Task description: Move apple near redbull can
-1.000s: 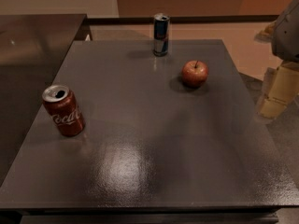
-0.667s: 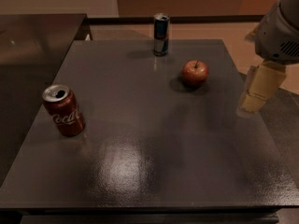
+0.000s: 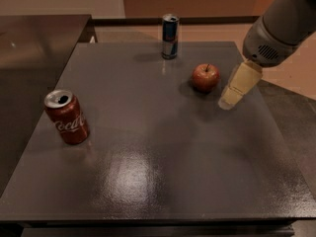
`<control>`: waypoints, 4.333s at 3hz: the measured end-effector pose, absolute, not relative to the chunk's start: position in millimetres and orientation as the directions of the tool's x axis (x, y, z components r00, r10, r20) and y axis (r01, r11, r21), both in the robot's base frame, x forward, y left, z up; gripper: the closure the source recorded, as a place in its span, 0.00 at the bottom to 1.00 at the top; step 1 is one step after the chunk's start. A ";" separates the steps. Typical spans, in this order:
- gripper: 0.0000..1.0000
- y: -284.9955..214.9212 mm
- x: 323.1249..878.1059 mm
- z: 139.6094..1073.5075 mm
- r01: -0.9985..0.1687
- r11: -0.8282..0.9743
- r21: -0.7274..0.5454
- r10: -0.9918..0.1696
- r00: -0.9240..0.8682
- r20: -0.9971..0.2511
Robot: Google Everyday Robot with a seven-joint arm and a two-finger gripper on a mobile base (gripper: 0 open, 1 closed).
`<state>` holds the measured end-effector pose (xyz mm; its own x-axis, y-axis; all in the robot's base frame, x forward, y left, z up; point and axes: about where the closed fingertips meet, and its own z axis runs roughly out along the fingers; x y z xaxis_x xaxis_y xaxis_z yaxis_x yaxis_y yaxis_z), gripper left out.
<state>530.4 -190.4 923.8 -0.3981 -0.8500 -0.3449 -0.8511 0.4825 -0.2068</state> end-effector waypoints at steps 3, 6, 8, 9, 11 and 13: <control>0.00 -180.8 612.9 871.6 -0.774 0.619 -0.132 -0.718 -0.490 -0.495; 0.41 -163.8 628.6 855.9 -0.781 0.617 -0.099 -0.699 -0.485 -0.526; 0.87 -164.1 643.9 872.2 -0.758 0.643 -0.114 -0.673 -0.486 -0.558; 1.00 -155.2 665.3 878.3 -0.748 0.653 -0.123 -0.660 -0.481 -0.577; 1.00 -137.0 706.4 879.7 -0.740 0.659 -0.135 -0.649 -0.469 -0.598; 0.74 -126.0 727.1 873.6 -0.745 0.656 -0.117 -0.632 -0.459 -0.624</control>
Offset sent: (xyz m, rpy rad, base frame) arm 0.0942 0.0017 -0.0633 0.2079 -0.0479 -0.1698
